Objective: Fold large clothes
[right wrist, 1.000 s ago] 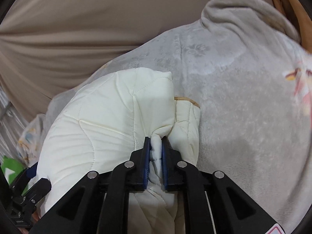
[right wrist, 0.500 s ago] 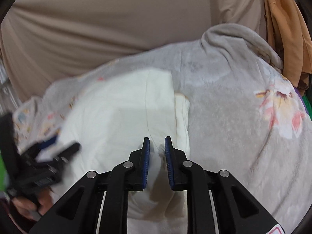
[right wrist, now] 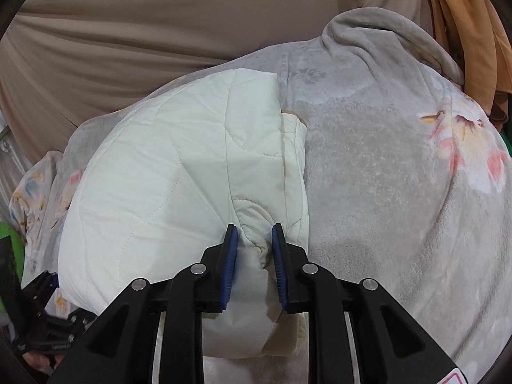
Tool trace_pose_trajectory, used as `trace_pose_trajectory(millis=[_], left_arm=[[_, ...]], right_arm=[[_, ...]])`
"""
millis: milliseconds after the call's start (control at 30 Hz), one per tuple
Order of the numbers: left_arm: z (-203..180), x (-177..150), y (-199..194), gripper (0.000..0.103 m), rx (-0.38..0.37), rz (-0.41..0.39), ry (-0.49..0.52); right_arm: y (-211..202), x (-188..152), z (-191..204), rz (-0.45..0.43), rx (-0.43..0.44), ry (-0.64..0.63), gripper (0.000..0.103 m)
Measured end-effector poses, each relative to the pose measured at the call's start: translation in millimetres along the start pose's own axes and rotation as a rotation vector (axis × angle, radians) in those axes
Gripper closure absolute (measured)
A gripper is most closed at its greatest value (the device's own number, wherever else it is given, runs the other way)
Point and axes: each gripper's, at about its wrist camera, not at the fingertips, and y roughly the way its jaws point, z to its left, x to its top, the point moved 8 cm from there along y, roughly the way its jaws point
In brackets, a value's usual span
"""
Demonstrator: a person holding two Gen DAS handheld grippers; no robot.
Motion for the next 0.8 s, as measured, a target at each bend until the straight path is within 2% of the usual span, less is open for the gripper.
trace_pose_trajectory(millis=[67, 133, 267, 300, 367, 467, 567, 633, 667, 800], left_arm=[[4, -1, 6, 0.011, -0.017, 0.007, -0.030], [3, -1, 10, 0.010, 0.012, -0.006, -0.003], [6, -5, 8, 0.011, 0.014, 0.004, -0.010], [7, -6, 3, 0.012, 0.017, 0.008, -0.013], [7, -5, -15, 0.019, 0.026, -0.014, 0.010], [10, -3, -58, 0.020, 0.045, -0.084, 0.045], [8, 14, -93, 0.019, 0.043, -0.176, 0.049], [3, 35, -110, 0.018, 0.033, -0.240, 0.056], [-2, 49, -113, 0.018, 0.033, -0.269, 0.064], [-24, 90, -97, 0.018, 0.025, -0.305, 0.076]], right_arm=[[4, -3, -3, 0.005, -0.004, -0.003, 0.084], [11, -7, -6, 0.005, 0.006, 0.003, 0.083], [14, -8, -8, 0.008, 0.019, 0.008, 0.083], [14, -8, -8, 0.008, 0.017, 0.007, 0.083], [13, -7, -8, 0.002, 0.012, 0.000, 0.082], [9, -4, -9, -0.006, 0.019, 0.017, 0.080], [-6, 4, -4, -0.030, 0.023, 0.024, 0.078], [-21, 15, 6, -0.065, 0.013, 0.001, 0.080], [-27, 20, 12, -0.077, 0.011, -0.010, 0.084], [-45, 50, 44, -0.136, 0.026, -0.076, 0.086]])
